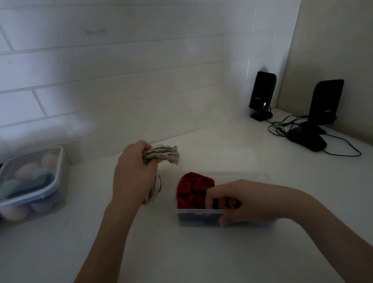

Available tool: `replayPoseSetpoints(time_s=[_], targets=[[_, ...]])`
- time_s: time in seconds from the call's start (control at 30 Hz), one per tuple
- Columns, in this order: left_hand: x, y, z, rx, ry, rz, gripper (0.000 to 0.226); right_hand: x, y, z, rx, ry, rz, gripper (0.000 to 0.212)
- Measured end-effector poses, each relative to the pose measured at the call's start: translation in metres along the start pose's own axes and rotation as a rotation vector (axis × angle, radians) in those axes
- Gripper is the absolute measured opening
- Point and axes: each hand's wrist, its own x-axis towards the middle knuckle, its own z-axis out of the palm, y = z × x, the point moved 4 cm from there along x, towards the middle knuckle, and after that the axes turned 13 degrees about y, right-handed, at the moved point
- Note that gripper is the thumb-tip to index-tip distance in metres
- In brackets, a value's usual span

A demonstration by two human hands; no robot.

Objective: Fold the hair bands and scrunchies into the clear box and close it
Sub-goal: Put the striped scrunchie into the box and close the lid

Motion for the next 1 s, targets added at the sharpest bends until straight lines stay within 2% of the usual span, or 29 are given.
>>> replayPoseSetpoints(time_s=[0.17,0.3,0.37,0.57,0.63,0.73,0.9,0.97,1.0], targets=[[0.016,0.008,-0.026,-0.115,0.166,-0.004,0.006,0.014,-0.008,0.002,0.082,-0.012,-0.009,0.017],[0.028,0.011,-0.037,-0.301,0.179,-0.100,0.009,0.018,-0.009,-0.023,0.230,0.167,0.054,0.007],[0.031,0.018,-0.033,-0.444,0.101,-0.161,0.010,0.023,-0.009,-0.034,0.344,0.302,0.082,0.014],[0.023,0.050,-0.007,-0.827,-0.310,-0.271,0.007,0.040,-0.002,-0.055,0.641,0.634,0.197,0.069],[0.016,0.060,-0.001,-0.885,-0.399,-0.278,0.010,0.042,0.005,-0.061,0.778,0.697,0.265,0.075],[0.010,0.069,0.006,-0.960,-0.465,-0.318,0.008,0.046,0.013,-0.060,0.898,0.645,0.324,0.063],[0.007,0.078,0.013,-1.080,-0.629,-0.305,0.029,0.055,0.021,-0.053,0.820,0.516,0.391,0.034],[0.009,0.081,0.015,-1.132,-0.632,-0.309,0.033,0.058,0.020,-0.048,0.817,0.408,0.366,0.016],[0.012,0.082,0.016,-1.184,-0.617,-0.331,0.034,0.060,0.019,-0.045,0.822,0.348,0.342,0.013]])
